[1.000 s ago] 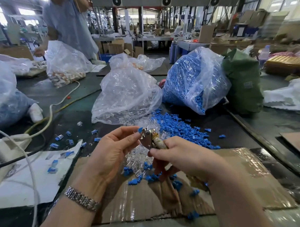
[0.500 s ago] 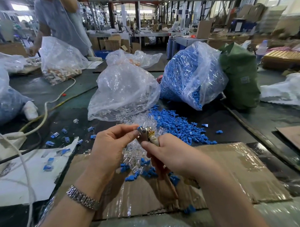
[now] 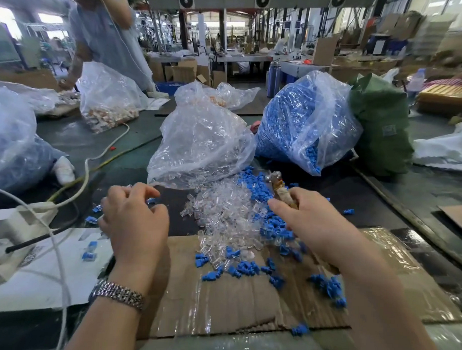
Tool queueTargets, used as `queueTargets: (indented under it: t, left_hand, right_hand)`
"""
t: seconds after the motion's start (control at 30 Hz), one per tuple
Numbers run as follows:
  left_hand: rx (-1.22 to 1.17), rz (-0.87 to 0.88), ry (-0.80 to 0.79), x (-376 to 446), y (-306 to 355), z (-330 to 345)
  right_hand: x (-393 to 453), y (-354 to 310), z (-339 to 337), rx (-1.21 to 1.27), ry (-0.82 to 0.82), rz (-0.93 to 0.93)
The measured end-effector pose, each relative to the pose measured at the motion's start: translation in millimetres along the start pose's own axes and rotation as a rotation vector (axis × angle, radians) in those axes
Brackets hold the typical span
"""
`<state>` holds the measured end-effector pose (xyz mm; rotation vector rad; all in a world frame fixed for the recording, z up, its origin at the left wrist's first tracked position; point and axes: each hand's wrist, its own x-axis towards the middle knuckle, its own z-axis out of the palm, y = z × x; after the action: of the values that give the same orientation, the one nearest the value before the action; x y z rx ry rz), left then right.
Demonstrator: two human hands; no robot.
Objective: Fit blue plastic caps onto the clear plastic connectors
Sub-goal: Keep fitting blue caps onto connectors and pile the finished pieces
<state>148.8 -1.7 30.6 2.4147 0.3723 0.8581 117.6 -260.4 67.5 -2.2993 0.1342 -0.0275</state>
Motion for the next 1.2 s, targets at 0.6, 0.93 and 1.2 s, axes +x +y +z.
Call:
queueTargets:
  t: [0.6, 0.93, 1.2]
  left_hand:
    - [-0.096, 0.183, -0.722, -9, 9, 5]
    - [-0.449, -0.013, -0.613, -6, 12, 3]
    - [-1.135, -0.394, -0.942, -10, 17, 4]
  right_hand:
    - [16, 15, 17, -0.565, 0.047, 0.172]
    - [-12, -8, 9, -0.59, -0.273, -0.05]
    - [-10, -5, 14, -0.643, -0.202, -0.163]
